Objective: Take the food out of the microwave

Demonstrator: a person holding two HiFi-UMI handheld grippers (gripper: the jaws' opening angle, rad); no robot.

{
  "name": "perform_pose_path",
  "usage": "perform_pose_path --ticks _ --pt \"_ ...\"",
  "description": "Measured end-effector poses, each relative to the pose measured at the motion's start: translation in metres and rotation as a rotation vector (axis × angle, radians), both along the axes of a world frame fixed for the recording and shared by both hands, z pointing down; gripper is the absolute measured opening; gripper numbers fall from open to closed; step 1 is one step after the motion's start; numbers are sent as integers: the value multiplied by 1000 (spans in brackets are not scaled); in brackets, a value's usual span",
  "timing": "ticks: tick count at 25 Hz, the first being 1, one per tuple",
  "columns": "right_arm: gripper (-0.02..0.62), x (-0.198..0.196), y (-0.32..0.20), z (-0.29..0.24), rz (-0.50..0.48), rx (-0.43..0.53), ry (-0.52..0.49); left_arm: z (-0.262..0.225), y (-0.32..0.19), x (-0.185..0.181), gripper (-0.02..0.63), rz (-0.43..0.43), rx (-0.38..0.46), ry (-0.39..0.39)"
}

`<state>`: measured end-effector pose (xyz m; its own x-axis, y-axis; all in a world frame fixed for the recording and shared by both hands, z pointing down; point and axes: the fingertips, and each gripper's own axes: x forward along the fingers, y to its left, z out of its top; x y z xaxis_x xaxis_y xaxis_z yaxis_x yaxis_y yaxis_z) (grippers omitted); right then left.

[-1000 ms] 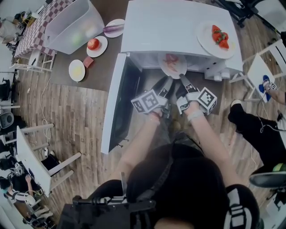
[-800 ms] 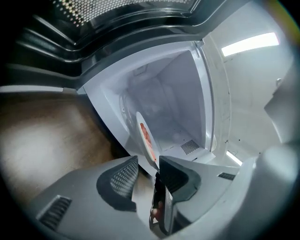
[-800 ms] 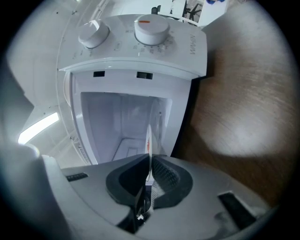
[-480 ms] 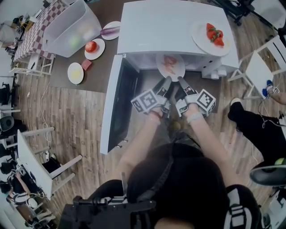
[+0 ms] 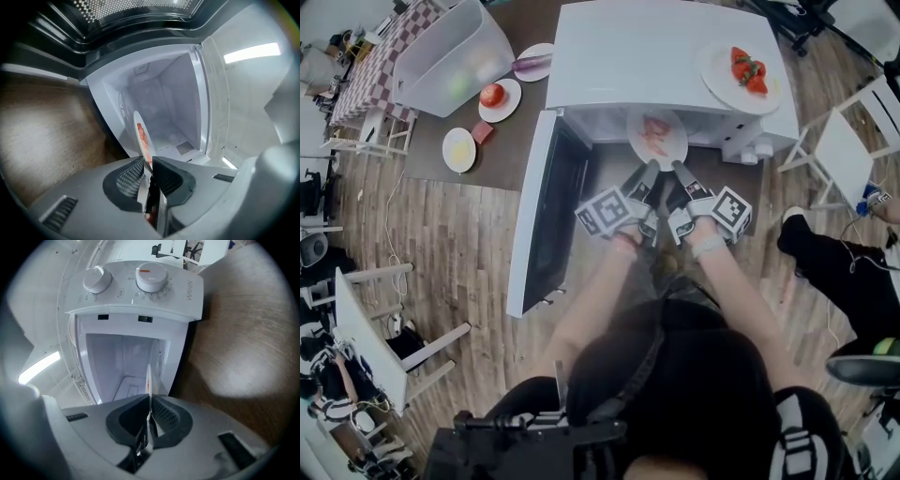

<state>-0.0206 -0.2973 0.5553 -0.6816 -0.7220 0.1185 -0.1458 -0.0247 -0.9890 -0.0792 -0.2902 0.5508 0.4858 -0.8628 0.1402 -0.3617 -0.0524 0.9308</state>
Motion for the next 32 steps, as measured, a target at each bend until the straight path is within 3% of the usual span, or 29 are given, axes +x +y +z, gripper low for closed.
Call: perform_pose_path --ticks 20,32 --pt "18 -1 7 -4 -30 4 -21 -3 9 1 57 -34 19 -16" --pt "18 2 19 -6 -56 26 16 -2 23 5 58 -37 13 -38"
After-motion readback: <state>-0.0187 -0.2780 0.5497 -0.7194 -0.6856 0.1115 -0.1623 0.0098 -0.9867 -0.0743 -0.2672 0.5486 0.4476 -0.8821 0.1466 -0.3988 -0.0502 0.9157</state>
